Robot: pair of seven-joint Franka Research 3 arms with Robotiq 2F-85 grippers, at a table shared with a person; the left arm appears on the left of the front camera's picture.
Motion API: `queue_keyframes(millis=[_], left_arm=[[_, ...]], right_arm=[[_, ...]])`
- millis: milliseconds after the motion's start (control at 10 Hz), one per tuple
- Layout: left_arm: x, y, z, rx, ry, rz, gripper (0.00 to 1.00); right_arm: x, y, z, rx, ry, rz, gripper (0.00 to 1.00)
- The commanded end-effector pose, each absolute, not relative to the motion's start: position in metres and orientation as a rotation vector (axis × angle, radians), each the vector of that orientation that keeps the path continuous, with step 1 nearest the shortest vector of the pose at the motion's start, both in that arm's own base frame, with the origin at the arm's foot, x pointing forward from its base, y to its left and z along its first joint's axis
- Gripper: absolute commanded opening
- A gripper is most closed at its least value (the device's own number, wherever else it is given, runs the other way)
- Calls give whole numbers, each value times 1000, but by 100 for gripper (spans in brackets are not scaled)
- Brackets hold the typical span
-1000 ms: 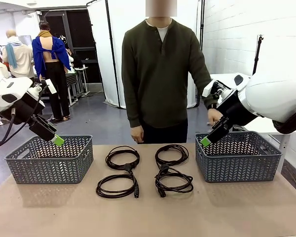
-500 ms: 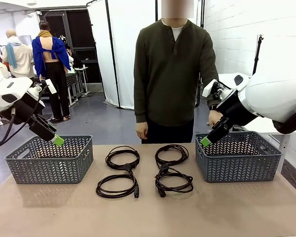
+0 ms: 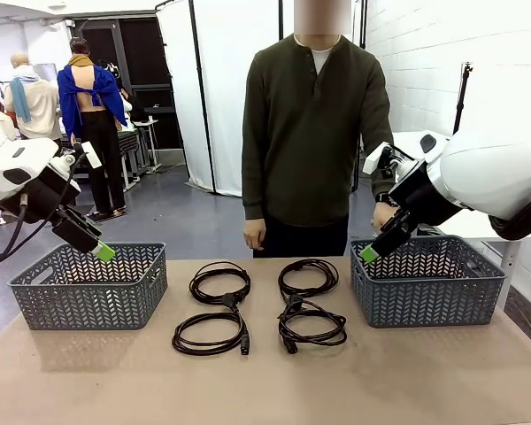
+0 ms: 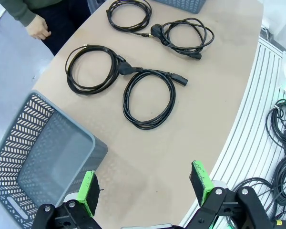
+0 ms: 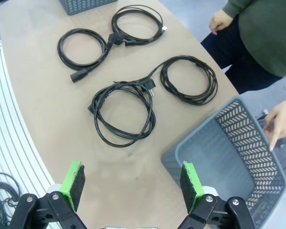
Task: Organize the cables according to human instructions.
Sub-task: Pick up a bundle of cables and place it in the basket indicated by the human.
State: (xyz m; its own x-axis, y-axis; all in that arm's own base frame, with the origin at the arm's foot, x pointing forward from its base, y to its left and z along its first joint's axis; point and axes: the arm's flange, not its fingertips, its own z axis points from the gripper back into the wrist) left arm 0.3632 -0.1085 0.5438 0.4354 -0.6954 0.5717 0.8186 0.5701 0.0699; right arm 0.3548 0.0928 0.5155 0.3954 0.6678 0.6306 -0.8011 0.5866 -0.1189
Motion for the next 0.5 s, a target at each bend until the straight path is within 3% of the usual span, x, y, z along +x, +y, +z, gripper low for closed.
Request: queue_keyframes(millis=[0, 400], left_arm=[[364, -107, 543, -234, -594, -955, 100], [364, -107, 543, -234, -594, -955, 100]], right_arm=[[355, 92, 514, 225, -691, 944, 100], [355, 102, 521, 213, -658, 907, 100]])
